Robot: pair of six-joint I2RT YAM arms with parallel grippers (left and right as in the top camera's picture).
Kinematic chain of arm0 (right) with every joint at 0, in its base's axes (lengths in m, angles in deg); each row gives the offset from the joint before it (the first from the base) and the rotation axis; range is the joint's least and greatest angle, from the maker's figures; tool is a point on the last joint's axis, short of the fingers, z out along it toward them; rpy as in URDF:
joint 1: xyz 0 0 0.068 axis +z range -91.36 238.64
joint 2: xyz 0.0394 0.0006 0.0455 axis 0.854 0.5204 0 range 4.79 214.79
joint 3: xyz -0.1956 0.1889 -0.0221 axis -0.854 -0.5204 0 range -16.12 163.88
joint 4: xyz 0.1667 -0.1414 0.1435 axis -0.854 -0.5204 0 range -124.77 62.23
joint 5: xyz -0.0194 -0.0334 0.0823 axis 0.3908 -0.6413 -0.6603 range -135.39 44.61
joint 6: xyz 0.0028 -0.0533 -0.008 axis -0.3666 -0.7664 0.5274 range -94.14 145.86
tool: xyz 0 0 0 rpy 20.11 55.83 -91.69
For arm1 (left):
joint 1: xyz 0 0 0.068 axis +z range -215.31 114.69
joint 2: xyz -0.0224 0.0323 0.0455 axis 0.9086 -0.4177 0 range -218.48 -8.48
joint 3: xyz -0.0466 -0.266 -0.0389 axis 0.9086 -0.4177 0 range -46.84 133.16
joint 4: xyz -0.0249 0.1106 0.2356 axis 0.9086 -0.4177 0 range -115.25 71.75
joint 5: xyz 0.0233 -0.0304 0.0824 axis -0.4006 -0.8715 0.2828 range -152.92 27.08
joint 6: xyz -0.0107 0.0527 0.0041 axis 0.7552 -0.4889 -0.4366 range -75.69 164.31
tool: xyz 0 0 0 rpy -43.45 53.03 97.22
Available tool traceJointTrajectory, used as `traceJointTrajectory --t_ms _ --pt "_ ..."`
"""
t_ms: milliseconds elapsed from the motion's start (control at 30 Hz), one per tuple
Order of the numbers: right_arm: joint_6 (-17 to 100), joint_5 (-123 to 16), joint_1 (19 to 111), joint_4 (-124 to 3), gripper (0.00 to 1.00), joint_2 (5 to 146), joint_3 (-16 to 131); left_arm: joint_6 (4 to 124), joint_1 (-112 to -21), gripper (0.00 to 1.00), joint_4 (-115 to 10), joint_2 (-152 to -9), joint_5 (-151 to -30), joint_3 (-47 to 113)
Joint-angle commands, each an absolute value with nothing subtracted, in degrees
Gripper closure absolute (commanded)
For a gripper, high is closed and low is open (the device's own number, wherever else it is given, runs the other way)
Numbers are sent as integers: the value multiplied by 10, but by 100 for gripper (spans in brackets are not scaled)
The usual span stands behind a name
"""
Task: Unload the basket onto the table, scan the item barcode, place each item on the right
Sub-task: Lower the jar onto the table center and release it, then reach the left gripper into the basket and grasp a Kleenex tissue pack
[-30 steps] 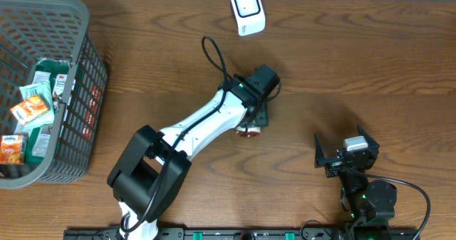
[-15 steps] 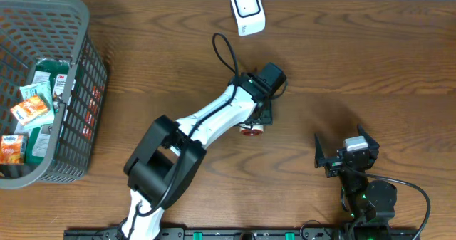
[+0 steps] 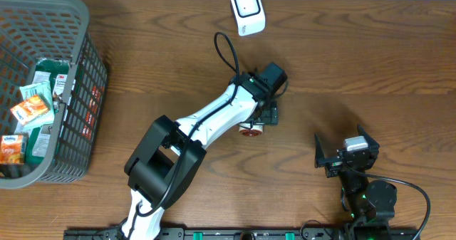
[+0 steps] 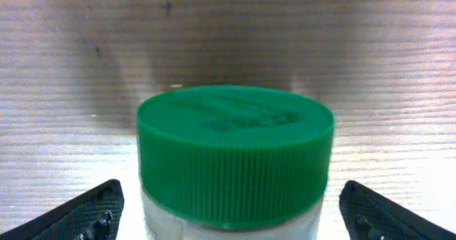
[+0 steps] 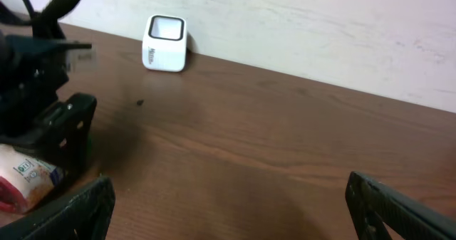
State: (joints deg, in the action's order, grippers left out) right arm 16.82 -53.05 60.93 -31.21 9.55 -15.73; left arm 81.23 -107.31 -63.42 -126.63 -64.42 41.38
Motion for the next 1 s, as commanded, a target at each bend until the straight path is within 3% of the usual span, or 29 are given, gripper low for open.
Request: traceJointTrajectory --t_ms 0,167,367,600,667,833,967 --pt "177 -528 609 -314 1 93 -158 775 -1054 2 -680 -1245 -635 486" --pt "177 -528 609 -315 1 93 -158 721 -1019 3 -820 -1244 -627 628" --pt "177 -528 609 -315 1 93 -158 709 -930 3 -969 -1210 -517 799" --pt "177 -527 609 -315 1 93 -158 750 -681 3 -974 -1080 -510 837" --pt "177 -528 609 -315 1 93 -158 759 -573 3 -967 -1062 -511 837" --pt "177 -528 609 -315 1 93 -158 766 -399 3 -965 -1079 -511 832" --pt "177 -528 609 -315 1 93 -158 807 -310 3 -967 -1112 -517 808"
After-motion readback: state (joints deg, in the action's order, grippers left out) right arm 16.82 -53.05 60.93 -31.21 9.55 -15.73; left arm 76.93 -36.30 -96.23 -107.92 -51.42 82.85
